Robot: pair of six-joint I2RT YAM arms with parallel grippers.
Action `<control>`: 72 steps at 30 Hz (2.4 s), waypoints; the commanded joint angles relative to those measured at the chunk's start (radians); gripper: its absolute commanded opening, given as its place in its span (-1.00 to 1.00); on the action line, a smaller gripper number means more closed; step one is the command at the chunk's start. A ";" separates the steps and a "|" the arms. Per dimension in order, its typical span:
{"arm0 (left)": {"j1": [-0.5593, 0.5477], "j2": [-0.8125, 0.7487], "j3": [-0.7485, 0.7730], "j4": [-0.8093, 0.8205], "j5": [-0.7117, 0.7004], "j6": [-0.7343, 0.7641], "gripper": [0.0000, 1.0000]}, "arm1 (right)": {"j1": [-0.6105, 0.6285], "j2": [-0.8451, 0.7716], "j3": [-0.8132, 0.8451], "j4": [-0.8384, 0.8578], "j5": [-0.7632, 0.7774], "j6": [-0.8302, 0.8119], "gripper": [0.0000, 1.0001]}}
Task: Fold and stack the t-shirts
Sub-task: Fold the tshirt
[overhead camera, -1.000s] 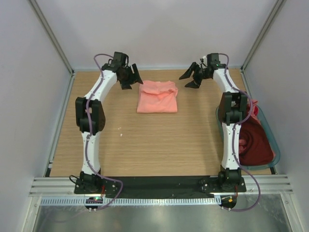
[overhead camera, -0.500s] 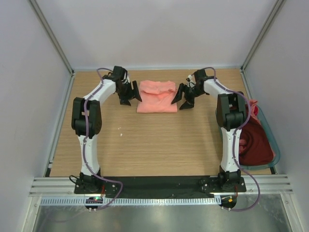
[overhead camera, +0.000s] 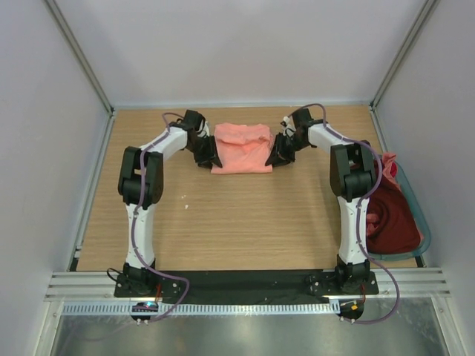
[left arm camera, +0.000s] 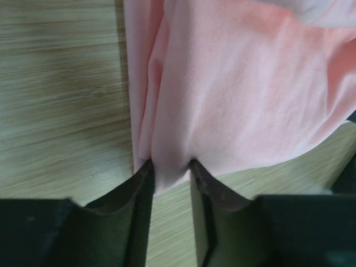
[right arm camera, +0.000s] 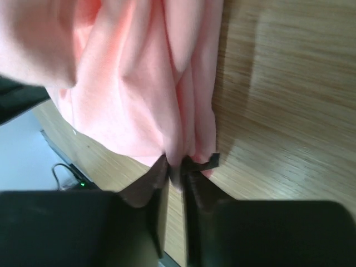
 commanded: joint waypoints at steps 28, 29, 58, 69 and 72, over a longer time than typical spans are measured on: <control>-0.230 -0.867 -0.763 -0.138 -0.176 -0.218 0.37 | 0.121 -0.865 -0.759 -0.166 0.217 -0.019 0.34; -0.230 -0.870 -0.724 -0.142 -0.192 -0.188 0.37 | 0.120 -0.857 -0.733 -0.166 0.222 -0.055 0.36; -0.230 -0.446 -0.404 0.033 -0.333 0.196 0.22 | 0.134 -0.461 -0.383 -0.034 0.145 -0.203 0.16; -0.230 -0.406 -0.392 0.129 -0.279 0.228 0.08 | 0.138 -0.425 -0.359 -0.018 0.118 -0.198 -0.17; -0.230 -0.380 -0.373 0.167 -0.264 0.245 -0.12 | 0.138 -0.406 -0.345 -0.018 0.115 -0.198 -0.52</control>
